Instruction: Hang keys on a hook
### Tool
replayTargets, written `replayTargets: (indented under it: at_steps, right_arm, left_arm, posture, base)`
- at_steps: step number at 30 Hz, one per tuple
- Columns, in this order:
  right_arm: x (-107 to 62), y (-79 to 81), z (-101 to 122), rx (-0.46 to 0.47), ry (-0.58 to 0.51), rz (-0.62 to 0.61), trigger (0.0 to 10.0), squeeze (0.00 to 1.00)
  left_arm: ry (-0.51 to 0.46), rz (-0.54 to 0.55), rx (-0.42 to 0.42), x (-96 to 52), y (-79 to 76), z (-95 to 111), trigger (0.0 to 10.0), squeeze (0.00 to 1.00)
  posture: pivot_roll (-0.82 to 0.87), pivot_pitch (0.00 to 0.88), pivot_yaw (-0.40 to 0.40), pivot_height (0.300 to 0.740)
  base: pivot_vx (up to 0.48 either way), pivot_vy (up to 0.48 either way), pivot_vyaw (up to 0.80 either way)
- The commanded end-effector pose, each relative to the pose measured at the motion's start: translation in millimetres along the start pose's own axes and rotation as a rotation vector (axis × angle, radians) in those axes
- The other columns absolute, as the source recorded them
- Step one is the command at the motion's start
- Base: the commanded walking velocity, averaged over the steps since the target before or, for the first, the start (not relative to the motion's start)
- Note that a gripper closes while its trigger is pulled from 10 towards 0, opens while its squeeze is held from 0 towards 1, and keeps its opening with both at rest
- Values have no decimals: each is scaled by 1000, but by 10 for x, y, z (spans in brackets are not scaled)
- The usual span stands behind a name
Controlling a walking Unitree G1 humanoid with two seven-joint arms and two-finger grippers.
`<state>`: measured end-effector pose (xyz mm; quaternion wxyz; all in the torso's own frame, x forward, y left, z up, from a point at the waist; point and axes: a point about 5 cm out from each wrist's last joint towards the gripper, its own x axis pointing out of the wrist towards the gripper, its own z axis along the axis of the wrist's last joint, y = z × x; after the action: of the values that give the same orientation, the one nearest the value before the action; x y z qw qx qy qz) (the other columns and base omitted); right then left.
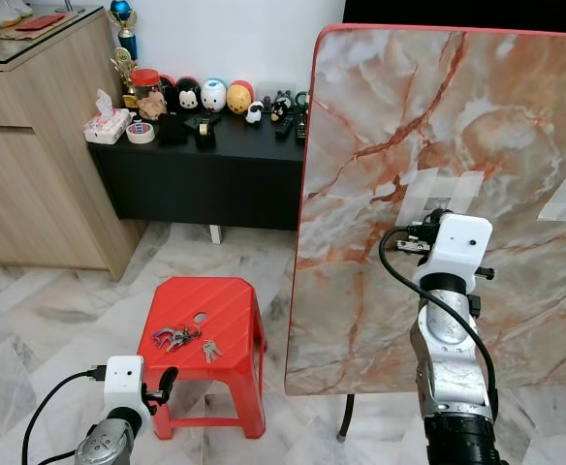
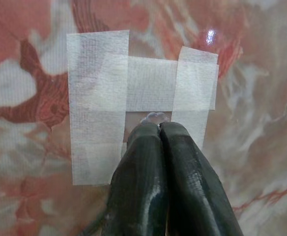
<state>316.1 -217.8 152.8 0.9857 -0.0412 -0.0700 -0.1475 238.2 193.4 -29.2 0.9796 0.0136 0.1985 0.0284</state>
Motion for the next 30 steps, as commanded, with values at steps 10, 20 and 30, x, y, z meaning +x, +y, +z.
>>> replayTargets:
  at_steps: [10, 20, 30]
  right_arm:
    - [41, 10, 5, 0, -3, 0, 10000, 0]
    - [67, 12, 6, 4, -3, -5, 10000, 0]
    - [90, 7, 16, 6, -8, -7, 10000, 0]
  left_arm:
    - [12, -3, 2, 13, -7, -1, 10000, 0]
    - [15, -2, 2, 15, -2, -3, 10000, 0]
    - [14, -2, 4, 19, 0, 3, 10000, 0]
  posture:
    - [14, 0, -50, 740]
    - [16, 0, -48, 740]
    - [15, 0, -45, 740]
  base:
    - [0, 0, 0]
    - [0, 0, 0]
    - [0, 0, 0]
